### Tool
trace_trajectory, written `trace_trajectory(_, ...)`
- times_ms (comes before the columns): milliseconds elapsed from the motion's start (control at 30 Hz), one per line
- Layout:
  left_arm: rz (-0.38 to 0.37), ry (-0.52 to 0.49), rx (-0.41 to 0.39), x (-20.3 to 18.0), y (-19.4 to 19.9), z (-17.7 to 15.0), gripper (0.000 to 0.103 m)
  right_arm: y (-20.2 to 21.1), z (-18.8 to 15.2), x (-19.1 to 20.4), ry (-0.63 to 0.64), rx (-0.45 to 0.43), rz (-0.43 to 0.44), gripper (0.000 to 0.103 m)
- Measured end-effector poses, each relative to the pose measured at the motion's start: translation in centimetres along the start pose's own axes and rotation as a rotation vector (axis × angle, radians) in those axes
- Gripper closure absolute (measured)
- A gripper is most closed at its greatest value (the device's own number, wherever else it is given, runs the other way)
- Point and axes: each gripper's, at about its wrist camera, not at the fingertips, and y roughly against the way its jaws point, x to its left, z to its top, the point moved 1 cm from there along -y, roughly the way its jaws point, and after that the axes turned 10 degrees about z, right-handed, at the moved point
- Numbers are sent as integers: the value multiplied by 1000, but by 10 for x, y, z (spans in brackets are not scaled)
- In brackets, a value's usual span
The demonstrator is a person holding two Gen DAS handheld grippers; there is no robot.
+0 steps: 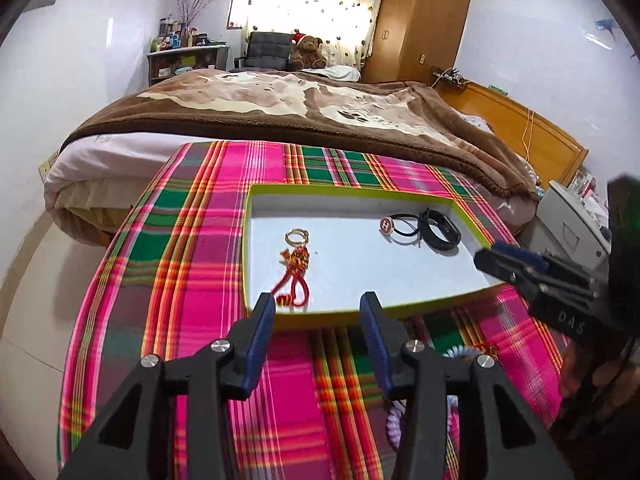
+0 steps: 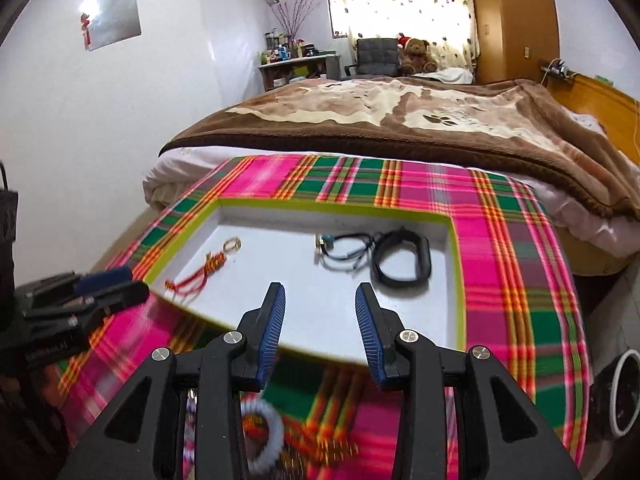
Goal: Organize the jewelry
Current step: 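Grasp the blue coil bracelet with the right gripper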
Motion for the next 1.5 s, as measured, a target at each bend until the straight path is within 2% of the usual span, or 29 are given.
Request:
trace_trajectory(167, -14, 20, -5, 1, 11, -13, 57, 10, -22, 3, 12, 22, 28, 65)
trace_trajectory(367, 10, 16, -11, 1, 20, -25, 57, 8, -41, 7, 19, 61, 47, 65)
trace_trajectory(900, 0, 7, 17, -1, 25, -42, 57, -1, -59, 25, 69, 153, 49, 66)
trace_trajectory(933, -1, 9, 19, -1, 24, -42, 57, -2, -60, 26, 74, 165, 46, 69)
trace_trajectory(967, 2, 10, 19, -1, 25, -43, 57, -3, -61, 27, 79, 170, 45, 77)
trace_trajectory(1033, -2, 8, 19, 0, 26, -44, 57, -4, -62, 28, 84, 172, 37, 83)
trace_trajectory(1167, -3, 7, 23, -1, 27, -46, 57, -3, -62, 27, 73, 171, 36, 84)
trace_trajectory(1233, -3, 6, 26, -1, 26, -47, 57, -2, -63, 25, 65, 172, 30, 89)
trace_trajectory(1500, -6, 7, 38, -2, 23, -48, 57, 17, -59, 23, 32, 94, 49, 93)
